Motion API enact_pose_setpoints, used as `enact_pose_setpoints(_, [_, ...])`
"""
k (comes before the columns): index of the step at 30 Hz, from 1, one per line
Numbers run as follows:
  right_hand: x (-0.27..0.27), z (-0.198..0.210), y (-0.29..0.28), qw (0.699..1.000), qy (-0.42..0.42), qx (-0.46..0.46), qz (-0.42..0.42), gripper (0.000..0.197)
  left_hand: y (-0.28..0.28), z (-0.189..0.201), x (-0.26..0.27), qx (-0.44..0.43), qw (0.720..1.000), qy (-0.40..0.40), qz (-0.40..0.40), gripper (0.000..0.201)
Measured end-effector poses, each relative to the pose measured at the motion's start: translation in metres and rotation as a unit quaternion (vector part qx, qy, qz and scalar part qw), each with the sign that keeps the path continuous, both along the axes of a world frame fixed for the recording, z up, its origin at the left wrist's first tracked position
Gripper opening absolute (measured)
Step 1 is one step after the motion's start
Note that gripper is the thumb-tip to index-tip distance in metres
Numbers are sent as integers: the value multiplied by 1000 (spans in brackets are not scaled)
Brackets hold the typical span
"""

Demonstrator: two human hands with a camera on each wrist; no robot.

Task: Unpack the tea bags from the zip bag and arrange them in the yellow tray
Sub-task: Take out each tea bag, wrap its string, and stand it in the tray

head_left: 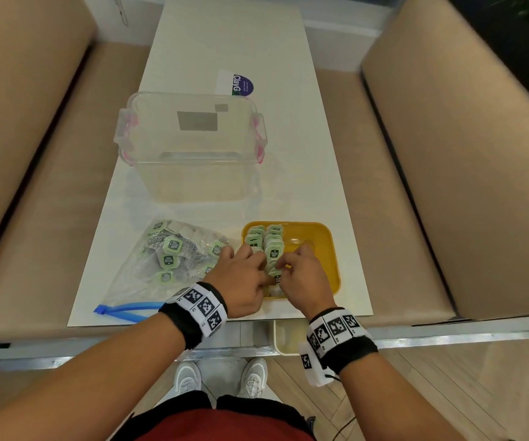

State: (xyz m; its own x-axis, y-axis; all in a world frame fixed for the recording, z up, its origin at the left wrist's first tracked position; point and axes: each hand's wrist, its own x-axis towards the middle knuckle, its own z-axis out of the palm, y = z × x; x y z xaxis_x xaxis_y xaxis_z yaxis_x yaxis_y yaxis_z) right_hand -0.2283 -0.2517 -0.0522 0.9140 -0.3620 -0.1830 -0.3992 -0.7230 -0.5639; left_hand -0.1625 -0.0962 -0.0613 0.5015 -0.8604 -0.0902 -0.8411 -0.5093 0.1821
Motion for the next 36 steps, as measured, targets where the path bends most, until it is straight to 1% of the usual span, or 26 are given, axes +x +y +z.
enact_pose_setpoints(5, [0,2,3,999,43,2,21,28,0,-4,-2,2,1000,-4,0,40])
enact_pose_setpoints(9, [2,0,2,999,48,1,21,32,3,-7,-2,-15,1000,-25,7,39])
enact_pose_setpoints(14, [2,-4,1,998,56,8,22,34,7,-4,-2,-10,999,-48,21,39])
enact_pose_setpoints(17, [1,-5,0,998,56,9,24,35,7,0,0,-7,998,-43,33,37])
enact_pose_setpoints(19, [1,-6,-1,998,54,7,25,34,7,1,2,-8,999,-31,41,31])
enact_pose_setpoints(21, [1,-6,-1,999,49,2,20,31,5,1,4,-16,998,-14,56,18])
enact_pose_setpoints(22, [1,-5,-1,999,45,-1,15,28,5,1,6,-22,998,-6,66,16])
enact_pose_setpoints(26, [1,-1,2,999,45,4,-4,22,5,3,8,-40,995,17,95,35])
enact_pose_setpoints(28, [0,2,5,998,53,21,-8,21,7,5,8,-47,992,15,112,33])
enact_pose_setpoints(31, [2,3,10,996,84,27,2,21,11,9,9,-58,987,21,150,24])
enact_pose_setpoints(33, [3,2,13,994,107,25,7,21,15,10,9,-74,979,56,183,23])
enact_pose_setpoints(36, [5,2,17,991,131,21,5,21,17,12,10,-75,961,141,225,28])
